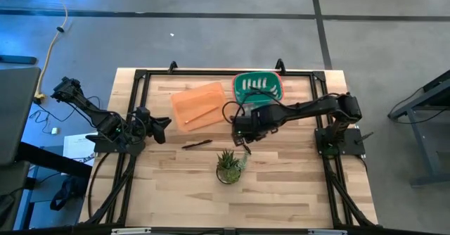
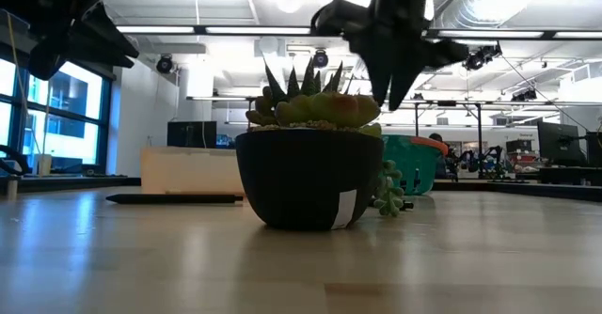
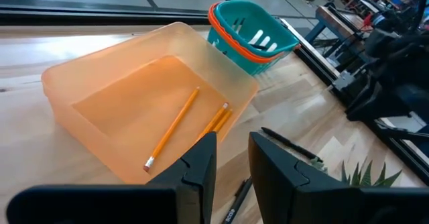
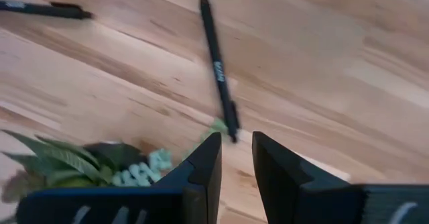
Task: Sort pens & pencils
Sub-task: Put the black pen into the green basket
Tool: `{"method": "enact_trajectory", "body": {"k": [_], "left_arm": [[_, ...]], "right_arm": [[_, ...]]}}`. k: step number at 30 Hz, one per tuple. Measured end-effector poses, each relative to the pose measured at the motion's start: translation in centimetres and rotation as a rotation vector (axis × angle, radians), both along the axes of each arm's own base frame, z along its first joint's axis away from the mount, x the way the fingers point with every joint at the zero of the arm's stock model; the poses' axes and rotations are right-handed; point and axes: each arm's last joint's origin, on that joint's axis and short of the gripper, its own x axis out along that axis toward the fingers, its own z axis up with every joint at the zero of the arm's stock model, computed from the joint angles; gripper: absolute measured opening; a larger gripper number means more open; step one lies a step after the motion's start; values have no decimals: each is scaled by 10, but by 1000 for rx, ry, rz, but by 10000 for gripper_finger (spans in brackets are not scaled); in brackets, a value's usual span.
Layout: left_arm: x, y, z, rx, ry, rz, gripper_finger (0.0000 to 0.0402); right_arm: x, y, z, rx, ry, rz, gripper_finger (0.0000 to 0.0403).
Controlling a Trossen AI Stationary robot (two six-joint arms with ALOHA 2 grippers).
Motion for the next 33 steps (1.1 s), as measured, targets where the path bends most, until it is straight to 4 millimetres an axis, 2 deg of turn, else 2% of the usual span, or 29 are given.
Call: {"method": "enact_trajectory", "body": {"k": [6,12,18,27,33], "left_arm": [[-1,1,-1,9,16,0,76],[-2,1,-2,17,32,0,76],[-2,1,-2,19,35,1,76],[-2,1,-2,19,34,1,76],[-2,1,-2,16,31,2,76]], "right_arm": [[8,-2,-15,3,-109,-13,78],[6,-8,-33,19,-112,-47,112],[7,-16,-39,15,-139,-25,137],[11,-38,-38,12,-180,0,138],[19,-41,-50,72,-186,15,138]]}}
